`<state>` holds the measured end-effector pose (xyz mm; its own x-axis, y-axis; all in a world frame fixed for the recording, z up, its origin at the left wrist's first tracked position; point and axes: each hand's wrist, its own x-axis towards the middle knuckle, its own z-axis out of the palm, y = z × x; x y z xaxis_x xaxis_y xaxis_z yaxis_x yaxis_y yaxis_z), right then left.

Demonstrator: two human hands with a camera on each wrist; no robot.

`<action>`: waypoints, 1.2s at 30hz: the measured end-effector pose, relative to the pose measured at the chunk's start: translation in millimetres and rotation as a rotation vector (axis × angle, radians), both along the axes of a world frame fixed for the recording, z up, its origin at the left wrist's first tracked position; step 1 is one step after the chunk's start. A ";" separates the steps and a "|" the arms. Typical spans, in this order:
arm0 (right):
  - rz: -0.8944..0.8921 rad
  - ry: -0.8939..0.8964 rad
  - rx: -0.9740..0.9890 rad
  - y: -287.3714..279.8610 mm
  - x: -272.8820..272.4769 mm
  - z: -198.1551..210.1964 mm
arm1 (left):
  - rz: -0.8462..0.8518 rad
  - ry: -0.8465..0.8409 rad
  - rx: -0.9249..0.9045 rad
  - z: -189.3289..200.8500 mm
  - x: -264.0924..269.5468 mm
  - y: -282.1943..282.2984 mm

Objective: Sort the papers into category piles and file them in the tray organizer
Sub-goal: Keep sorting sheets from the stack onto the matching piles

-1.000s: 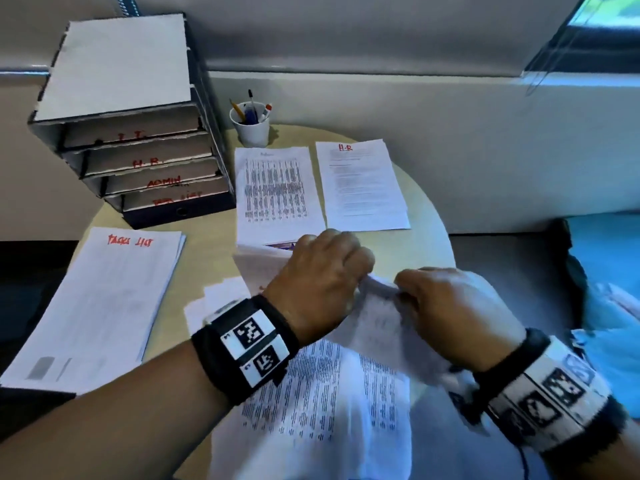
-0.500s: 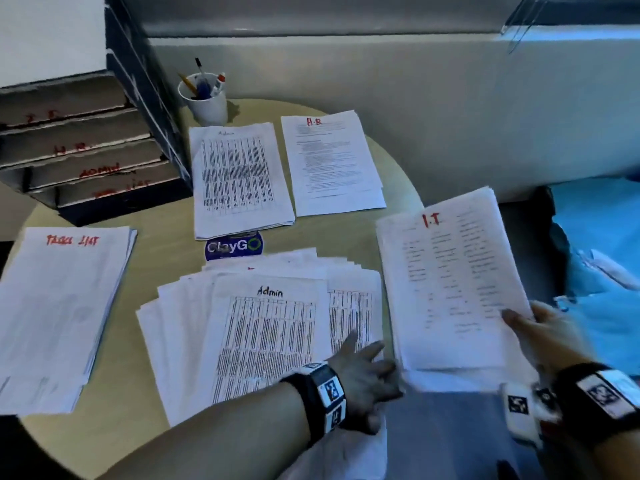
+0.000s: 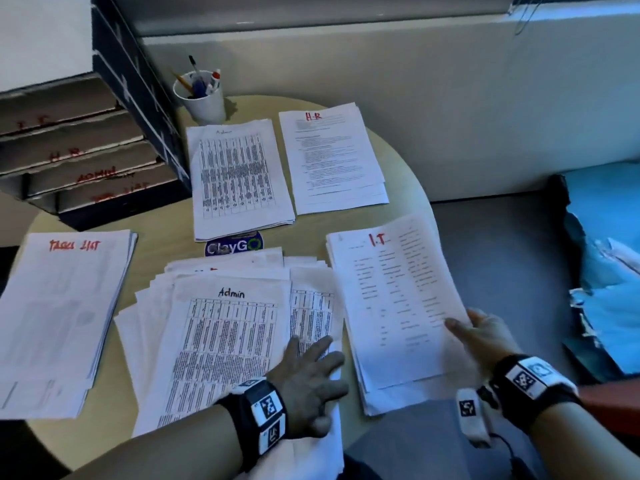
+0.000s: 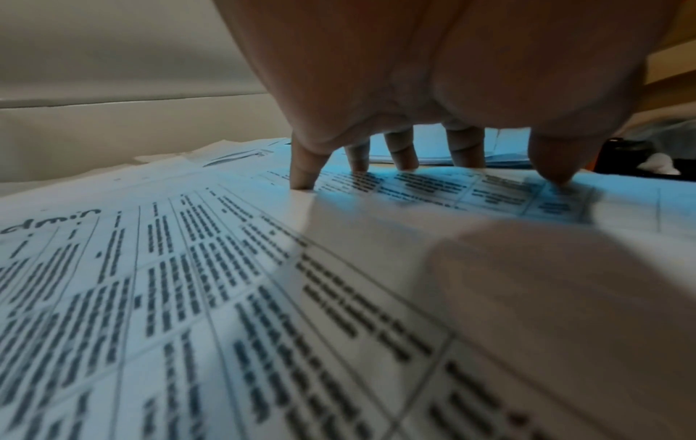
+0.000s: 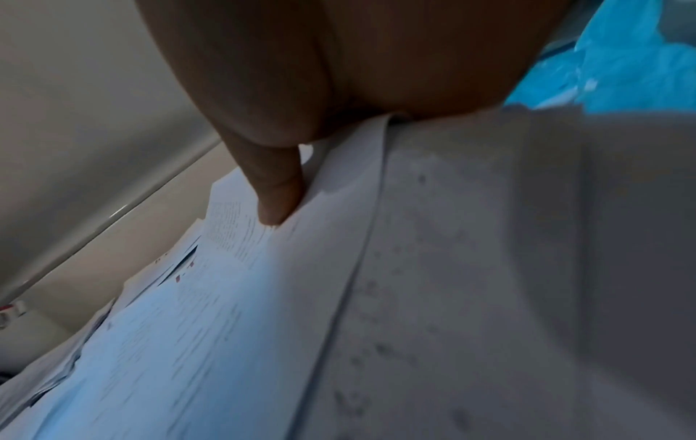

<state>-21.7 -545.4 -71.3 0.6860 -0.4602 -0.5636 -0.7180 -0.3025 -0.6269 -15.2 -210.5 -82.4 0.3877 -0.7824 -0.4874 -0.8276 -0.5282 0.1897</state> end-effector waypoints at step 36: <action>0.143 -0.077 -0.045 267.8 25.0 3.5 | 1.568 0.456 -0.776 13.7 28.8 189.2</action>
<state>3.3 -277.5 -67.8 0.7870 -0.3781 -0.4875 -0.6155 -0.4276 -0.6620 13.6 -21.3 -68.7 0.8658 0.0628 -0.4964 0.4815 -0.3744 0.7924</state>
